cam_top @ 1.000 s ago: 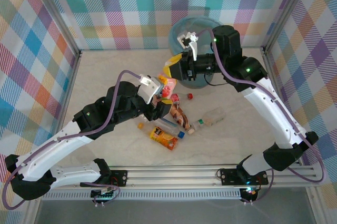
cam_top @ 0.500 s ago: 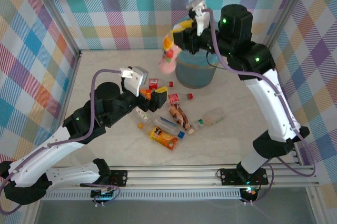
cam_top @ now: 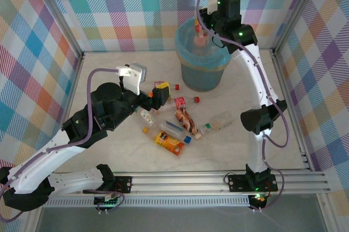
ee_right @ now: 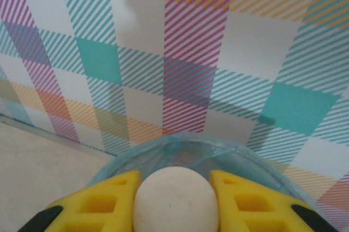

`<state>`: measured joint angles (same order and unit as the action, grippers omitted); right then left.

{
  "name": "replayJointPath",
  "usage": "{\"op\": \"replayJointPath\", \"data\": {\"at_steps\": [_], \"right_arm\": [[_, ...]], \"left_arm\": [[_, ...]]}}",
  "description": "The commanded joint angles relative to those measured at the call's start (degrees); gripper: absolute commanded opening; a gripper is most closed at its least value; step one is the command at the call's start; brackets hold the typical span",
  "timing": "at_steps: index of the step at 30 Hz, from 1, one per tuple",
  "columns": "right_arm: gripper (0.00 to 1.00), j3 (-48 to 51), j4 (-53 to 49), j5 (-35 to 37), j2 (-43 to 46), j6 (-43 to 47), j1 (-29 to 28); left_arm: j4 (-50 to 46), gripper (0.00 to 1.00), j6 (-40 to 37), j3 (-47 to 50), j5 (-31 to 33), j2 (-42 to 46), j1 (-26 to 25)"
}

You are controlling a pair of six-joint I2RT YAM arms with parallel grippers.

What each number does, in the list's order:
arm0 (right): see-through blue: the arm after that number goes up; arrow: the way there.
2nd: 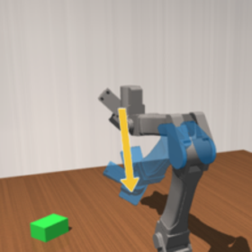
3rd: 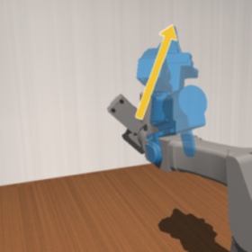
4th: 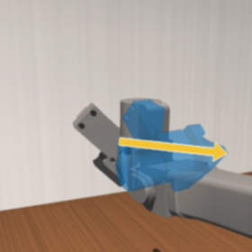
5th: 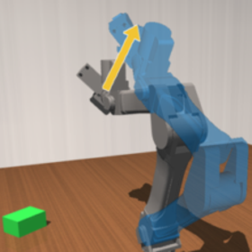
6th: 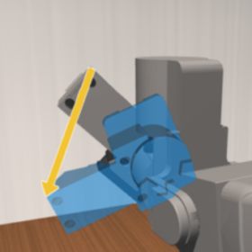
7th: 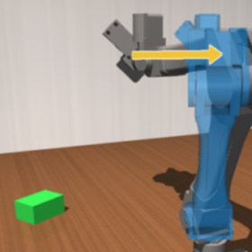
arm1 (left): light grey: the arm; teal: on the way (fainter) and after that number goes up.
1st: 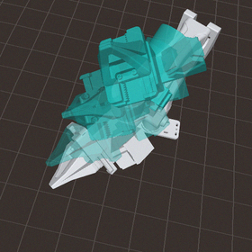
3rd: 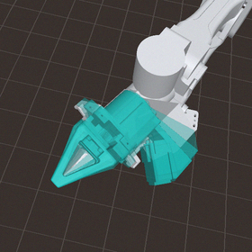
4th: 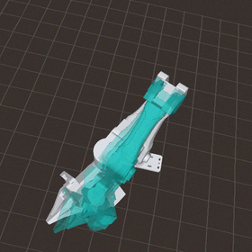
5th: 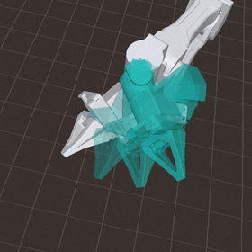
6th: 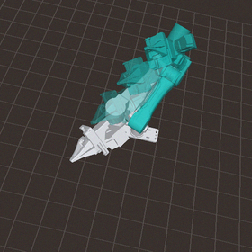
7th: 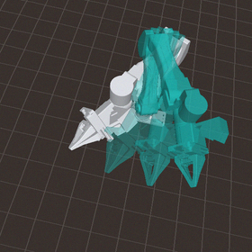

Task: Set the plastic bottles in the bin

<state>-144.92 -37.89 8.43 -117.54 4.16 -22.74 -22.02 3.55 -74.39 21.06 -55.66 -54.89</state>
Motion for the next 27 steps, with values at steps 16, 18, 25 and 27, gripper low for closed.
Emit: {"op": "replayJointPath", "data": {"at_steps": [16,18,25,27], "right_arm": [[0.66,5.56,-3.33,-11.65,-2.96,-9.41,2.62],[0.67,4.77,-3.49,-12.11,-2.7,-9.38,2.65],[0.67,3.59,-3.84,-12.6,-0.63,-9.26,2.62],[0.67,3.6,-4.03,-12.89,0.21,-9.34,2.62]], "left_arm": [[-2.68,0.96,4.09,5.06,6.93,3.45,-0.21],[-2.78,0.96,4.02,4.96,7.15,3.29,-0.13],[-3.5,0.95,4.77,4.74,7.41,2.77,-0.12],[-4.57,0.96,5.67,4.4,7.67,2.37,-0.04]]}}
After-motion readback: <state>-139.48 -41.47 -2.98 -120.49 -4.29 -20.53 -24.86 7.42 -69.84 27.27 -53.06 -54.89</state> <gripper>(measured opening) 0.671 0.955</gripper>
